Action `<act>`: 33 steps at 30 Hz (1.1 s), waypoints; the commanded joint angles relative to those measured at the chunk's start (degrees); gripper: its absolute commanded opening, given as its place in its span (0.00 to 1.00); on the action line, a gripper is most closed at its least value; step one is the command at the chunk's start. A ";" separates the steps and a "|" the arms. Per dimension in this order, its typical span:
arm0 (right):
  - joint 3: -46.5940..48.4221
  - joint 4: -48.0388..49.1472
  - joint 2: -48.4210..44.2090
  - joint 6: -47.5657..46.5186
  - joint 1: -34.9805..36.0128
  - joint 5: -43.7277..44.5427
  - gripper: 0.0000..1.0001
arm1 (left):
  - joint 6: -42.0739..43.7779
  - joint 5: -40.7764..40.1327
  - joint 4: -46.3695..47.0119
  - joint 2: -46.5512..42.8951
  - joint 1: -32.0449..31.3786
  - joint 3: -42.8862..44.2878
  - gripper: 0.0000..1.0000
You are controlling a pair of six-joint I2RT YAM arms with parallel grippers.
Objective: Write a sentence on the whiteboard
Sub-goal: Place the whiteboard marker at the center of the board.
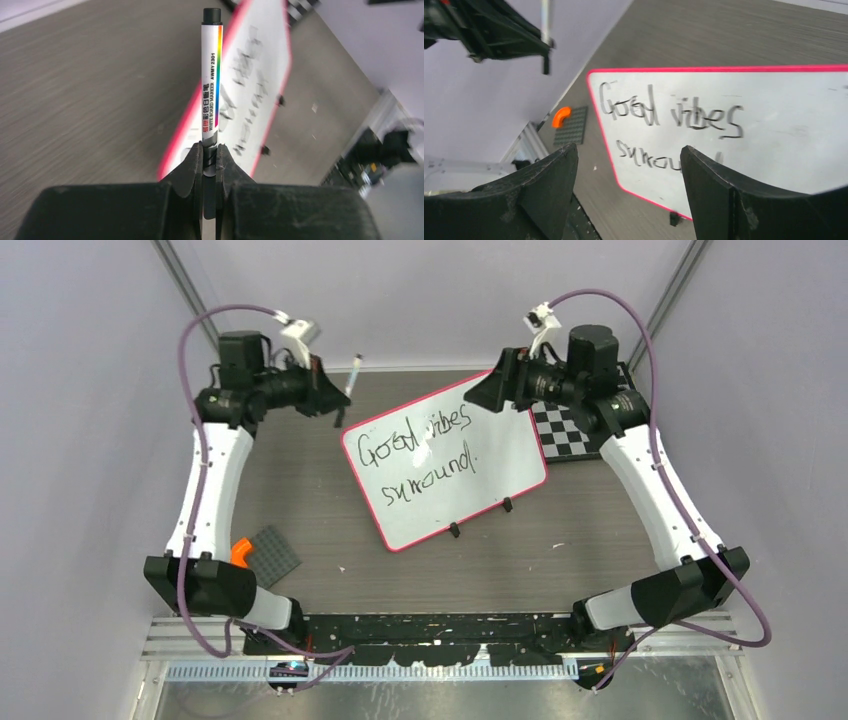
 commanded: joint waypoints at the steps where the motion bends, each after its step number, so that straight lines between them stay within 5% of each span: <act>1: -1.38 2.15 -0.18 2.45 -6.74 4.66 0.79 | -3.28 -1.76 -5.65 3.19 11.44 6.60 0.00; 8: -8.64 -0.82 -3.24 -2.47 -15.65 9.67 0.79 | 7.08 -6.81 -16.31 7.15 25.10 3.94 0.00; 22: -21.88 -4.54 -8.94 -8.40 -23.60 13.53 0.80 | 20.60 -24.50 -6.42 8.28 24.13 -26.29 0.00; 33: -22.71 -5.36 -9.18 -9.44 -23.88 13.44 0.80 | 22.54 -29.37 0.13 13.74 20.54 -32.66 0.08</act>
